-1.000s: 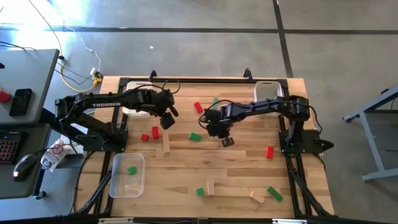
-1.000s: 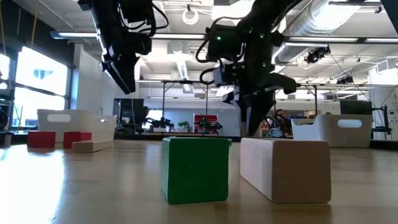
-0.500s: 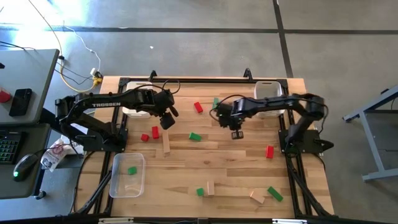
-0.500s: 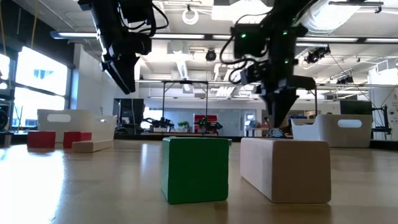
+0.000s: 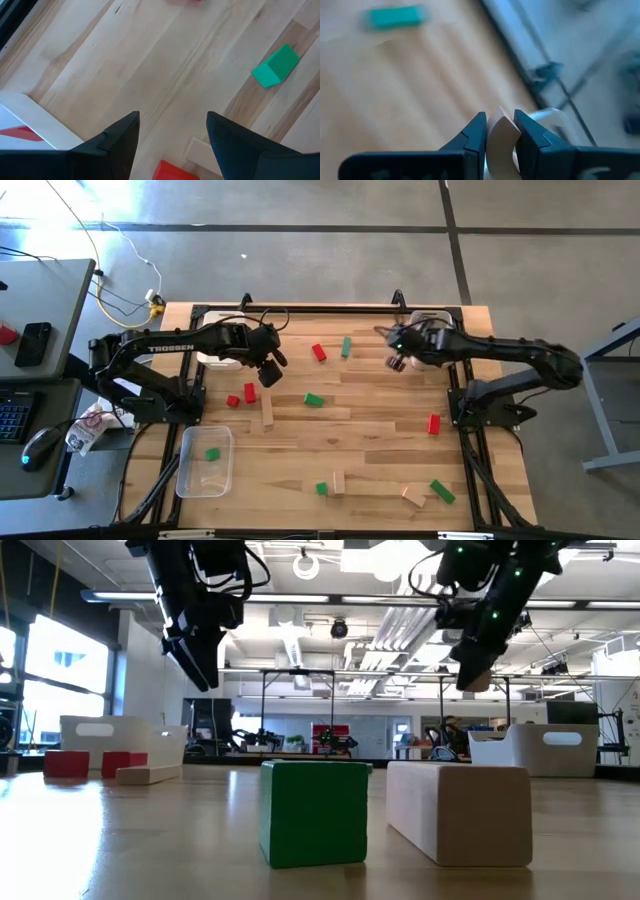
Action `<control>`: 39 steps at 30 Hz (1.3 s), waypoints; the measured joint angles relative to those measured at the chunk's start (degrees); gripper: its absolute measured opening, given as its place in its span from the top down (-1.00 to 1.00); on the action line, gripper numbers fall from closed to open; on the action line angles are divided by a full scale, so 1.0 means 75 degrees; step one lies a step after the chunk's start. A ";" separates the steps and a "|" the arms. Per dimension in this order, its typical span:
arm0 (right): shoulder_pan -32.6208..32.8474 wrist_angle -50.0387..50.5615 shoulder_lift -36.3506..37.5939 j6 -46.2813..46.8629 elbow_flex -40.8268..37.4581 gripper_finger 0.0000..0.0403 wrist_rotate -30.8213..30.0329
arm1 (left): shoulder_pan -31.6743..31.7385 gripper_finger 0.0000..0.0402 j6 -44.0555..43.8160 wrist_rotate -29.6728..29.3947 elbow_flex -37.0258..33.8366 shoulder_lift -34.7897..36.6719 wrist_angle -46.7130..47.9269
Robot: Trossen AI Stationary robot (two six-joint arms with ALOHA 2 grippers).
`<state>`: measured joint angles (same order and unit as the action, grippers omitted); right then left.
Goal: Sort & place blocks by color
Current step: Put the light brown block into the gray bin
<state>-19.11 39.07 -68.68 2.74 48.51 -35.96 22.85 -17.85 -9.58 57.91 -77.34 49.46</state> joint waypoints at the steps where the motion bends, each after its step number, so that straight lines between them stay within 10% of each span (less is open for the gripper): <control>1: -0.0123 -0.0073 0.0134 0.0202 -0.0058 0.74 -0.0289 | 0.0000 -0.09 0.0000 0.0000 0.0000 0.0000 -0.0001; 11: -0.1579 -0.0105 0.0259 0.1746 -0.0241 0.75 -0.1120 | 0.0000 -0.09 0.0000 -0.0049 0.0000 0.0000 -0.0002; 24: -0.3304 -0.0019 -0.0960 0.2024 -0.0241 0.74 0.1224 | -0.0001 -0.08 -0.0419 -0.0073 0.0000 0.0000 -0.0001; 39: -0.3955 0.0002 -0.1866 0.1630 -0.0241 0.70 0.1991 | -0.0003 -0.08 -0.0406 -0.0079 0.0000 0.0000 0.0028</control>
<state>-48.77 39.09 -82.67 14.96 46.70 -21.03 22.83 -20.89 -10.17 57.91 -77.34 49.67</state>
